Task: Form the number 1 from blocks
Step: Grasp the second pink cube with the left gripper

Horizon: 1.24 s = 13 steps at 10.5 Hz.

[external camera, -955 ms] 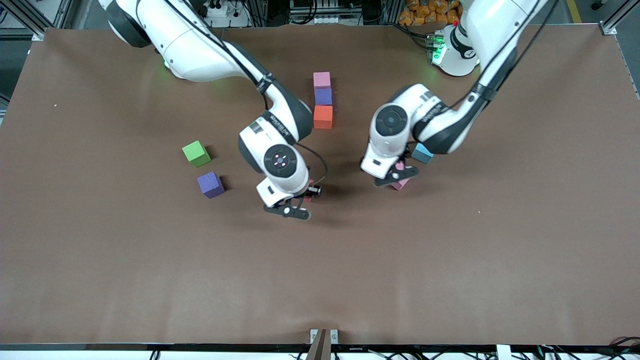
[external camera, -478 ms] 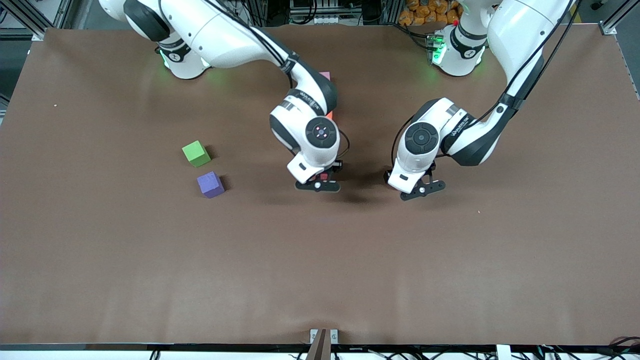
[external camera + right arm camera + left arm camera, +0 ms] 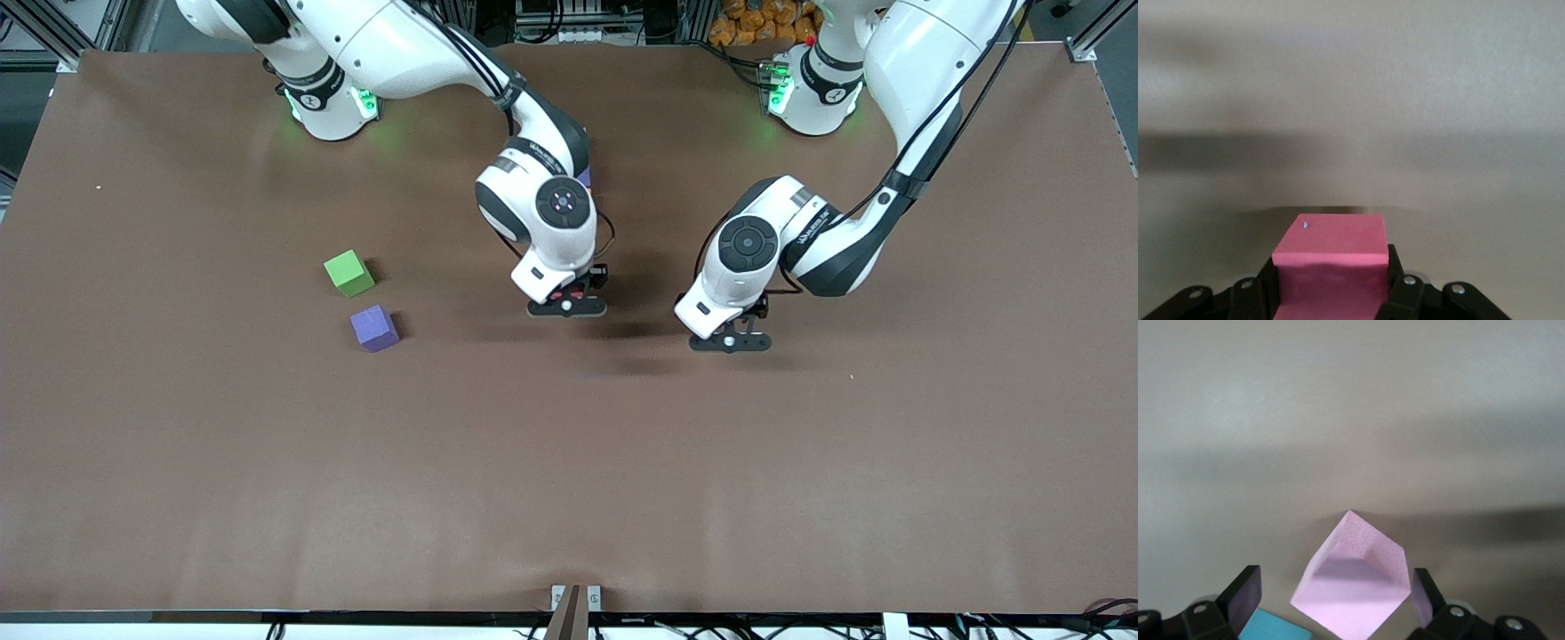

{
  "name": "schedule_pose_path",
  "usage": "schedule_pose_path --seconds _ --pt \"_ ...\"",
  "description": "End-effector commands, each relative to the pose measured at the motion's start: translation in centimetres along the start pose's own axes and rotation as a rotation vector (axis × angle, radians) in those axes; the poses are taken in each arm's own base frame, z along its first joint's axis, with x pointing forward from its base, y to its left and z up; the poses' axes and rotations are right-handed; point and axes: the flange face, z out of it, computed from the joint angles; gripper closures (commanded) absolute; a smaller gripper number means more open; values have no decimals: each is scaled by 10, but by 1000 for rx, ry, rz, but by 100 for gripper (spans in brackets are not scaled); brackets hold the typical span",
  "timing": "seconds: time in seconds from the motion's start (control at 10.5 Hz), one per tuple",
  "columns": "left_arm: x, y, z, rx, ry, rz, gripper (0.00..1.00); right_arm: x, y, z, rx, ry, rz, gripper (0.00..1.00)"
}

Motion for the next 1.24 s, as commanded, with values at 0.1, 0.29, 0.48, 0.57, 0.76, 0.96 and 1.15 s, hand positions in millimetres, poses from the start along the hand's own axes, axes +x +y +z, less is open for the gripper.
schedule_pose_path --seconds 0.1,0.29,0.48,0.57,0.76,0.96,1.15 --pt "-27 26 10 -13 -14 210 0 -26 6 3 0 2 -15 100" --pt "-35 33 16 -19 -16 292 0 -37 3 14 25 12 -8 100" --pt "-26 8 15 -23 -15 354 0 -49 -5 19 27 12 -4 100" --pt "-21 6 10 -25 -4 373 0 -51 -5 19 21 7 0 100" --pt "-17 6 6 -25 8 372 0 -52 -4 21 17 3 17 100" --pt "-19 9 10 -26 13 374 0 -58 -5 24 10 -8 30 100" --pt "-20 9 15 -27 8 380 0 -60 -5 24 -1 -16 50 100"
